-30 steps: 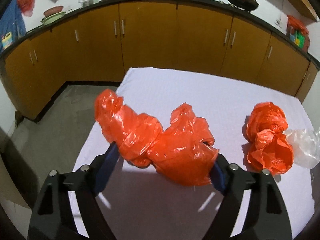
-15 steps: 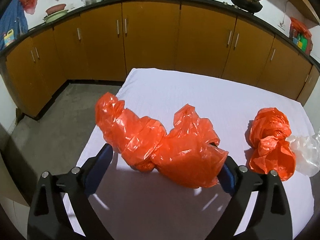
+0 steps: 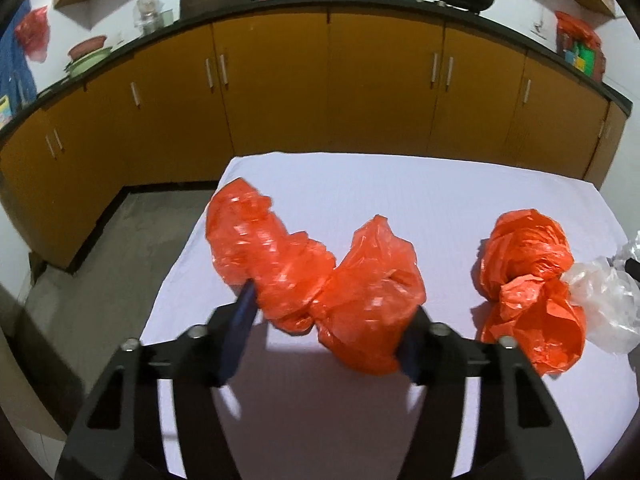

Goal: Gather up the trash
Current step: 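Grasp the large orange-red bag with the left tool while the right tool grasps the clear bag, then carry both bags over the wastebasket and open both tools to drop them, then move both tools back over the table toward the last bags, then grasp the orange-red bag with the left tool while the right tool grasps the white bag, then carry both bags over the wastebasket and open both tools to drop them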

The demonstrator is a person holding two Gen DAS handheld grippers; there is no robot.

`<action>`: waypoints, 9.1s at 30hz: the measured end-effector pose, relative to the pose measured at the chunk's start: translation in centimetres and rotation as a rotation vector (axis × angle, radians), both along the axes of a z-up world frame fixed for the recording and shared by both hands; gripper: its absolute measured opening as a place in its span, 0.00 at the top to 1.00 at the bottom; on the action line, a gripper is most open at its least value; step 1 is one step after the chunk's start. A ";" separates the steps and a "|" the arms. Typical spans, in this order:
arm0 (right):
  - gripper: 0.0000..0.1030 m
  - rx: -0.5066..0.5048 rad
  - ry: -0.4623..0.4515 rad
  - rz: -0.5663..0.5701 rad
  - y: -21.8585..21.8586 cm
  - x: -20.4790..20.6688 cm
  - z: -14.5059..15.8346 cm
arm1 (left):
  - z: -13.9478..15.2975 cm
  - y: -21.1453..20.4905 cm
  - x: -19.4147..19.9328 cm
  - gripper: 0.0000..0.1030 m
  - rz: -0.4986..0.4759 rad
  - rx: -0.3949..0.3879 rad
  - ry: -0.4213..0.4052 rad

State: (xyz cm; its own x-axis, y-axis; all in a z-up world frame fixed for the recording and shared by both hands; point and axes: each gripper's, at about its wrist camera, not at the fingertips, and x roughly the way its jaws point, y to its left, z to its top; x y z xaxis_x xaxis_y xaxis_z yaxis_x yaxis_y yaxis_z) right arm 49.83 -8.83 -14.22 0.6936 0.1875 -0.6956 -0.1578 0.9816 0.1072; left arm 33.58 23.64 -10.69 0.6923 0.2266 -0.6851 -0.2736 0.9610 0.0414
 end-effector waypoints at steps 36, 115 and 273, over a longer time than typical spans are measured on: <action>0.79 0.089 -0.237 -0.052 -6.3 -16.2 8.8 | 10.4 -11.1 -8.5 0.72 -0.251 -0.083 -0.271; 0.49 0.049 -0.256 -0.470 -26.8 -25.6 5.5 | 3.4 -37.9 -7.2 0.34 -0.779 -0.263 -0.056; 0.92 0.166 -0.318 -0.374 -27.0 -26.0 8.2 | 2.8 -41.7 -6.9 0.68 -0.857 -0.275 -0.022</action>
State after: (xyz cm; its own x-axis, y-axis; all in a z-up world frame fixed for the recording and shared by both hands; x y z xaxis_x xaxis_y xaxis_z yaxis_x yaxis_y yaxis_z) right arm 23.79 -35.82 -6.00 0.9067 -0.0240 -0.4211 0.1508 0.9509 0.2704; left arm 26.65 -18.07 -7.84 0.5624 -0.5432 -0.6234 0.5435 0.8110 -0.2164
